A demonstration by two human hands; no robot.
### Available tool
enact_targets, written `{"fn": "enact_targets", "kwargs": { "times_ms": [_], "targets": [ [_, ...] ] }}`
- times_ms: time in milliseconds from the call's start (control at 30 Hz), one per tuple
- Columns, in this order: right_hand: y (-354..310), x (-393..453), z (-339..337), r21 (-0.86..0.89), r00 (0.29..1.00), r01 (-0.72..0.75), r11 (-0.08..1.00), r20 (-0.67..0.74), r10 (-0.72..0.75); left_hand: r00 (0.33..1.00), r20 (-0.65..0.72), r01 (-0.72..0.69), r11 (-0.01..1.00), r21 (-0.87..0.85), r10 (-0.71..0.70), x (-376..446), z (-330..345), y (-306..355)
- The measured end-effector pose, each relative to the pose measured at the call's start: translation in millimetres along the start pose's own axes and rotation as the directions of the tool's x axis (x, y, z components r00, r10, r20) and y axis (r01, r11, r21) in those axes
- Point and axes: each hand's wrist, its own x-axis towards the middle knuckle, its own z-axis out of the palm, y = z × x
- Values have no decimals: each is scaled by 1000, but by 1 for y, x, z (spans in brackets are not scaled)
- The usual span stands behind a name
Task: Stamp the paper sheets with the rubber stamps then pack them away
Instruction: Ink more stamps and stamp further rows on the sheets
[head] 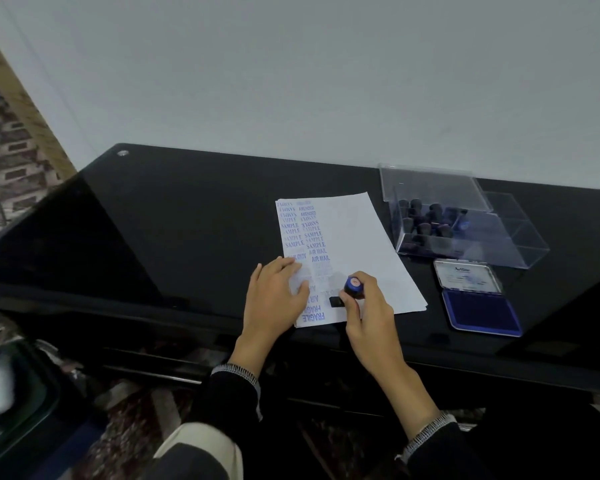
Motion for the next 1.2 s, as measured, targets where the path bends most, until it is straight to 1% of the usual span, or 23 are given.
{"fn": "enact_targets", "kwargs": {
  "times_ms": [167,667,1033,1200],
  "targets": [
    [2,0,2,-30,999,32,999,36,-30,1000,-2,5,1000,-1,-5,1,2,-1],
    [3,-2,2,-43,998,59,997,23,-58,1000,-23,1,1000,-22,-1,3,4,-3],
    [6,-2,4,-45,997,64,997,42,-62,1000,-16,0,1000,-15,0,3,4,-3],
    [7,-2,6,-101,996,85,991,37,-81,1000,-22,-3,1000,-13,3,3,5,-4]
  ]
}}
